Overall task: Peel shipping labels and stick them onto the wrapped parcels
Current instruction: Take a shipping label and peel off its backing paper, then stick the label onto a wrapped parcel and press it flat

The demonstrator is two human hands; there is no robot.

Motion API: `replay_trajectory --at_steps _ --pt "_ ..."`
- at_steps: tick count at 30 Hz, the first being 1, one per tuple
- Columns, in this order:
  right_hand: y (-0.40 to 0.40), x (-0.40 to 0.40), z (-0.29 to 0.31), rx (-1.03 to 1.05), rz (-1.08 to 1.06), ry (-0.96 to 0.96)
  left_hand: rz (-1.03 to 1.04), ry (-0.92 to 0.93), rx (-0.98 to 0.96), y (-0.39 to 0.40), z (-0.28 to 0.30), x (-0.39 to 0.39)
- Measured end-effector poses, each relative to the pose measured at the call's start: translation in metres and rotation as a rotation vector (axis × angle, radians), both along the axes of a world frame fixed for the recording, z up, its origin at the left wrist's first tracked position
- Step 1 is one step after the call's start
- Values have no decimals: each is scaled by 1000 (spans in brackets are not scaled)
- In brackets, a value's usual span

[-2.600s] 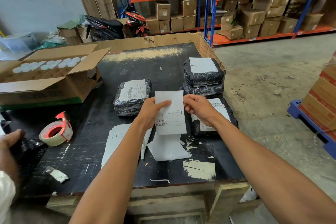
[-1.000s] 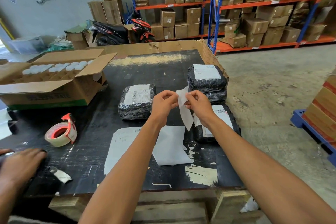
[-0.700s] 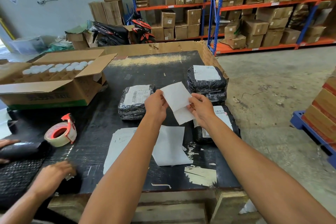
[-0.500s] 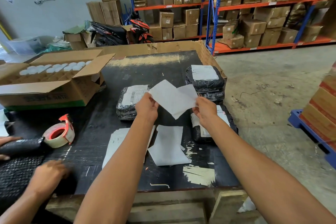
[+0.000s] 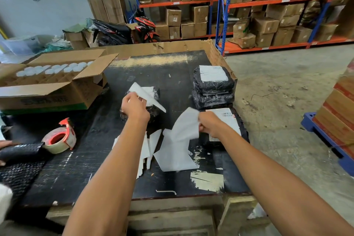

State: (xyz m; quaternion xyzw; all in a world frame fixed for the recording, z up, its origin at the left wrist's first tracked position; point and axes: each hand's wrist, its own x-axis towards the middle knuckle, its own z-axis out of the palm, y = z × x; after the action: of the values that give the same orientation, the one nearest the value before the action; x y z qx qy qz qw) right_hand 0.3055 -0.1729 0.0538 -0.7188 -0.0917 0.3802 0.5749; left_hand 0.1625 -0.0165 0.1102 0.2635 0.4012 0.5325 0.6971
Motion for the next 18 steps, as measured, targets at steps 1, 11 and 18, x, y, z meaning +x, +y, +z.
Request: replay_trajectory --at_steps 1,11,18 --pt "4 -8 -4 -56 133 -36 -40 -3 44 0 -1 3" --pt "6 -19 -6 -243 329 -564 -392 353 521 -20 -6 2" --pt "-1 8 21 367 32 524 -718 606 973 -21 -18 -6"
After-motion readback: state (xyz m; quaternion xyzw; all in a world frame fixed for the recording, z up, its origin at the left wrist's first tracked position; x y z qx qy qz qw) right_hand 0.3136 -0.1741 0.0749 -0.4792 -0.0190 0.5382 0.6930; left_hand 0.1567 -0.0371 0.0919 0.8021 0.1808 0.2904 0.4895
